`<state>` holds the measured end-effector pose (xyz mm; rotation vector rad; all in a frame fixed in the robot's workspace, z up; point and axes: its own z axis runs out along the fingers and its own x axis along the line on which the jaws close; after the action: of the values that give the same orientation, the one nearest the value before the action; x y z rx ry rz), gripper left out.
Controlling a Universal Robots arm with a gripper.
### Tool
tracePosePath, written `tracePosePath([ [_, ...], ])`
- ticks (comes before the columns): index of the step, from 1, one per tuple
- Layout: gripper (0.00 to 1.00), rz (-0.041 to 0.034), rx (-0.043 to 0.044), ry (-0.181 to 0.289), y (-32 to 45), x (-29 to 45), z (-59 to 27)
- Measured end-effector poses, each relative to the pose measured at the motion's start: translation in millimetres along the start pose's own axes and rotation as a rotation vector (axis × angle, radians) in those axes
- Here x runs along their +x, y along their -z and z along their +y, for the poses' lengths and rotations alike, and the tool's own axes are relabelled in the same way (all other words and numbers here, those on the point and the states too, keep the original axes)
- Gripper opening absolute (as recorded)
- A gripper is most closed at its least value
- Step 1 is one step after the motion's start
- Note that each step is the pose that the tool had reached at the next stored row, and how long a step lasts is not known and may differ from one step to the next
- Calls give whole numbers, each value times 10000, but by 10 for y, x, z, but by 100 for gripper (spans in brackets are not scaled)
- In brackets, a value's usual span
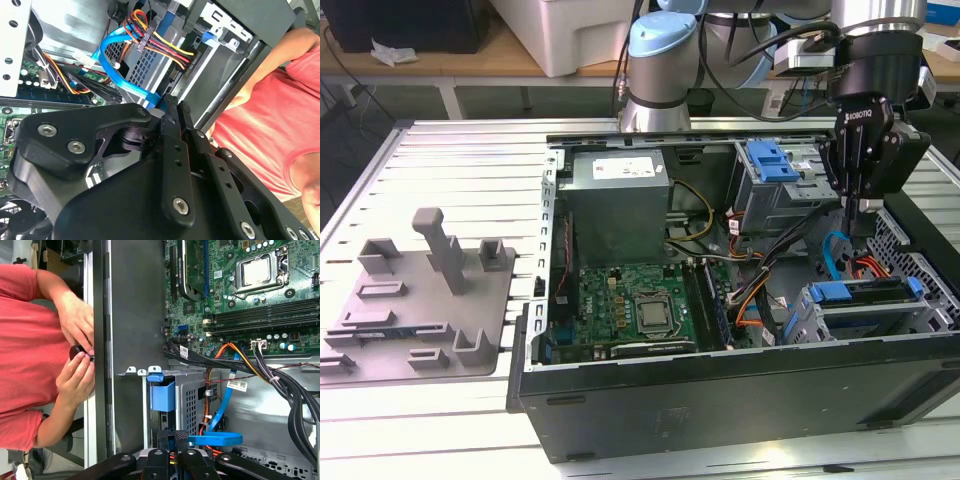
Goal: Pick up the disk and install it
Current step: 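Insert the second disk wire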
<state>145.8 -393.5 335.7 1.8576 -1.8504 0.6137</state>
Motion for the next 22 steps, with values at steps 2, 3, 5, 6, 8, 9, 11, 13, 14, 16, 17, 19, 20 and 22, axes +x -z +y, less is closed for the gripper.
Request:
tracePosePath([
  [2, 16, 0, 0, 0, 0, 0, 0],
  [3, 16, 1, 0, 0, 0, 0, 0],
  [5, 16, -3, 0, 1, -1, 0, 0],
  [6, 16, -14, 1, 1, -5, 6, 0],
  [8, 16, -106, 1, 2, -28, 38, -1],
  [9, 16, -171, 1, 1, -49, 66, -1],
  [11, 16, -422, 2, 1, -90, 126, -3],
  [13, 16, -676, 2, -1, -97, 139, -4],
  [14, 16, -969, 3, -1, -101, 148, -8],
  [16, 16, -1322, 6, 0, -103, 162, -18],
  [17, 16, -1390, 6, 0, -100, 174, -24],
  [19, 16, -1470, 6, 0, -95, 199, -35],
  [20, 16, -1549, 6, 0, -94, 223, -44],
  [22, 16, -1782, 6, -2, -114, 278, -55],
])
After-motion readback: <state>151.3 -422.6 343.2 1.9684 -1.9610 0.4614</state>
